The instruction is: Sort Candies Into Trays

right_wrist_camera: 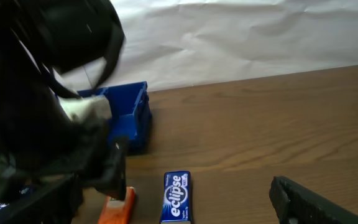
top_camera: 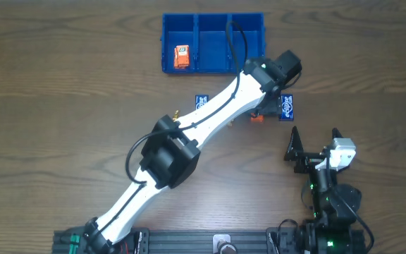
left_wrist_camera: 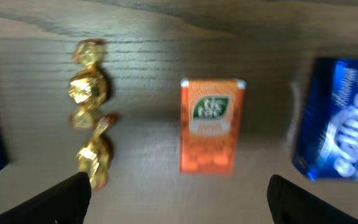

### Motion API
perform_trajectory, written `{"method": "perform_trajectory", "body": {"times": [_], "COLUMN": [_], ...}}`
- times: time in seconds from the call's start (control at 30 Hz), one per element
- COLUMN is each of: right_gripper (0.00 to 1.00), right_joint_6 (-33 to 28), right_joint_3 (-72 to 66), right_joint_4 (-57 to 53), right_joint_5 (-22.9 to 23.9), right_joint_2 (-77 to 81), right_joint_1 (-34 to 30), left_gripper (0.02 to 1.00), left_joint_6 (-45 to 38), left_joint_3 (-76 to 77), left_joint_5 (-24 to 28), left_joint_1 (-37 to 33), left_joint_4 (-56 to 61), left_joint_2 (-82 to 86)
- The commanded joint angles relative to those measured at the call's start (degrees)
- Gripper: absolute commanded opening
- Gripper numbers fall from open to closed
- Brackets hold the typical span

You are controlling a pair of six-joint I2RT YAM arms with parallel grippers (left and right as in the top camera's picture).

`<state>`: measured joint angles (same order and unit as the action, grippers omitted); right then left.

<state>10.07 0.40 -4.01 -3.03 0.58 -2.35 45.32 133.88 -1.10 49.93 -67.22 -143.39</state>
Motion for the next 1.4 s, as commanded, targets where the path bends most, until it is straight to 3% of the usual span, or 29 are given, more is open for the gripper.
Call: {"method": "perform_trajectory", "body": {"times": [0.03, 0.53, 0.97, 1.27, 1.4], "right_gripper": [0.998, 0.998, 0.998, 0.998, 0.998], "right_joint_6": [0.3, 0.3, 0.3, 0.3, 0.3], "right_joint_3": [0.0, 0.0, 0.0, 0.0, 0.0], "right_joint_4": [-0.6, -0.6, -0.6, -0.6, -0.6], "right_joint_5": [-0.1, -0.1, -0.1, -0.1, -0.1], "right_joint_2": [-0.4, -0.4, -0.4, -0.4, -0.4], "right_joint_1": [0.0, 0.0, 0.0, 0.0, 0.0], "left_gripper": [0.910, 0.866, 0.459, 0.343, 0.343], "left_joint_6": [1.4, -0.2, -0.5, -1.0, -2.1], "left_joint_3": [-0.3, -0.2, -0.2, 2.9, 7.4], "left_joint_5": [0.7, 1.0, -0.4, -0.9, -3.4], "left_joint_1": [-0.3, 0.5, 1.3, 1.2, 0.3], "left_joint_4": [1.1, 5.8, 6.2, 5.5, 2.6], "left_joint_2": [-2.7, -6.9, -7.2, -7.1, -6.8]}}
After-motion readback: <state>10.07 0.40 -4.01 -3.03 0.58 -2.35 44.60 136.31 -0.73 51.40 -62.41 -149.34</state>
